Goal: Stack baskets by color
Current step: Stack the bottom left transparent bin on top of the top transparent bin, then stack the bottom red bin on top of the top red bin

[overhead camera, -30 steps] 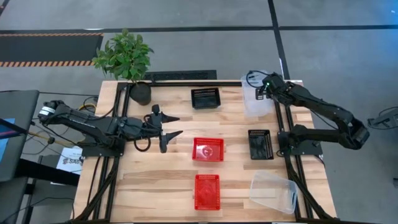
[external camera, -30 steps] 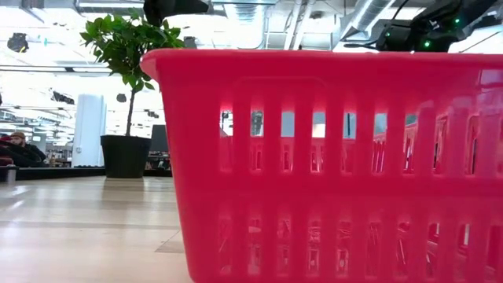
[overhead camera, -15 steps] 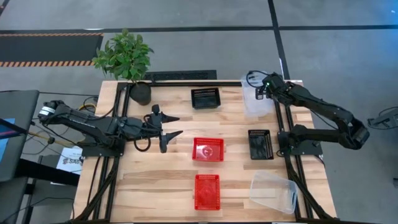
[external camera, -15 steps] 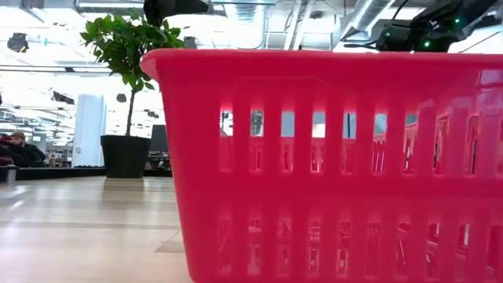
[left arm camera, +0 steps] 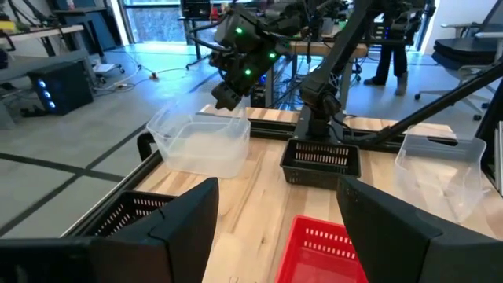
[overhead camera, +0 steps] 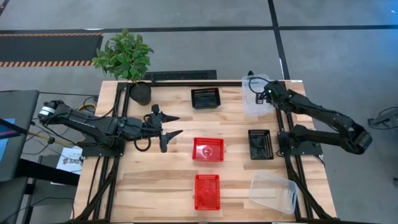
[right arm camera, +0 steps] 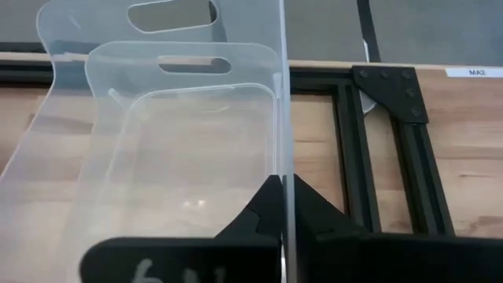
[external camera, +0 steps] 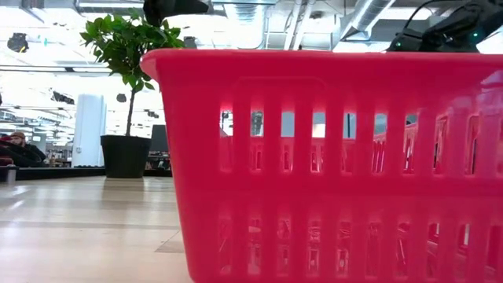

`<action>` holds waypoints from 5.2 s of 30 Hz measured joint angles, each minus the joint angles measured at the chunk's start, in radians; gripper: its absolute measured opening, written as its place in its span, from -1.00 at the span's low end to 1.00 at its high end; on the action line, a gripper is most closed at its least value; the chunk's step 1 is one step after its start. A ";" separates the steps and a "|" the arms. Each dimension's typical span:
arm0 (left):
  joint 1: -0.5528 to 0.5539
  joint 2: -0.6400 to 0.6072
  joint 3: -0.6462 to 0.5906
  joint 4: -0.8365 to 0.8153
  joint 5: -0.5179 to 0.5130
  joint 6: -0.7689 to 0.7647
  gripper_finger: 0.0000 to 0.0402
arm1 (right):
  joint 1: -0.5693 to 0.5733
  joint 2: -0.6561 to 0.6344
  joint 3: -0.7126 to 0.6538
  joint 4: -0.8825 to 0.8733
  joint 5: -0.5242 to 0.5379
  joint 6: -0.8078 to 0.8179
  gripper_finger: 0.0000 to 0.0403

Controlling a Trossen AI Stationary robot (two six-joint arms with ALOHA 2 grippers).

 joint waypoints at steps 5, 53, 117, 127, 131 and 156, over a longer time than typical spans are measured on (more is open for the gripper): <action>0.000 0.000 0.000 0.013 -0.007 -0.002 0.23 | 0.000 -0.023 -0.023 -0.003 0.001 0.000 -0.88; 0.029 0.021 0.002 0.003 0.043 0.021 0.23 | 0.514 -0.120 0.187 -0.080 -0.268 -0.084 0.12; -0.335 0.055 0.026 -0.288 -0.177 -0.234 0.23 | 1.305 0.841 0.786 0.084 -0.381 -0.212 -0.19; -0.380 0.055 0.025 -0.299 -0.280 -0.246 0.23 | 1.268 0.952 0.785 0.070 -0.357 -0.289 -0.21; -0.380 0.055 0.025 -0.301 -0.279 -0.231 0.23 | 1.257 0.953 0.785 0.061 -0.349 -0.290 -0.23; -0.380 0.055 0.024 -0.315 -0.276 -0.234 0.23 | 1.240 1.026 0.786 0.102 -0.424 -0.203 -0.92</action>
